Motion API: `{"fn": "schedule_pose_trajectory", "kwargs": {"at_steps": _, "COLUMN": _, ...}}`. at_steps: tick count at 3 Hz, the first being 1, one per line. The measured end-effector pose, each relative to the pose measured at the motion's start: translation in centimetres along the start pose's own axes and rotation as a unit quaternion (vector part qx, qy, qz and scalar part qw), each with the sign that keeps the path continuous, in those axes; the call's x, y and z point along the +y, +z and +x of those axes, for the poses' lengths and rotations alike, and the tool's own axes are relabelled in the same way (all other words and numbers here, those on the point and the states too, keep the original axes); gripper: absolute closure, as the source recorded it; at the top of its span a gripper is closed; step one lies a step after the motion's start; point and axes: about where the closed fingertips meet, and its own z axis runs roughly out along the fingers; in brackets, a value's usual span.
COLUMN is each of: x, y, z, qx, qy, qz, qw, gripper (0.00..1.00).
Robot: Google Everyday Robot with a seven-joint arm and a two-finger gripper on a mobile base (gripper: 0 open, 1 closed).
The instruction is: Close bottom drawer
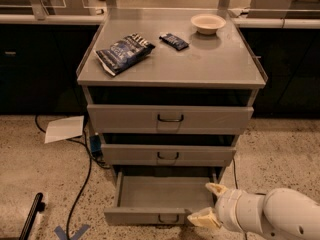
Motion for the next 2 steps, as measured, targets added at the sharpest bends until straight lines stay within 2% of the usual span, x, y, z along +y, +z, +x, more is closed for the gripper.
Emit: {"fn": "schedule_pose_trajectory", "kwargs": {"at_steps": 2, "x": 0.0, "y": 0.01, "z": 0.0, "qx": 0.0, "qy": 0.0, "qz": 0.0, "qw": 1.0, "gripper": 0.82}}
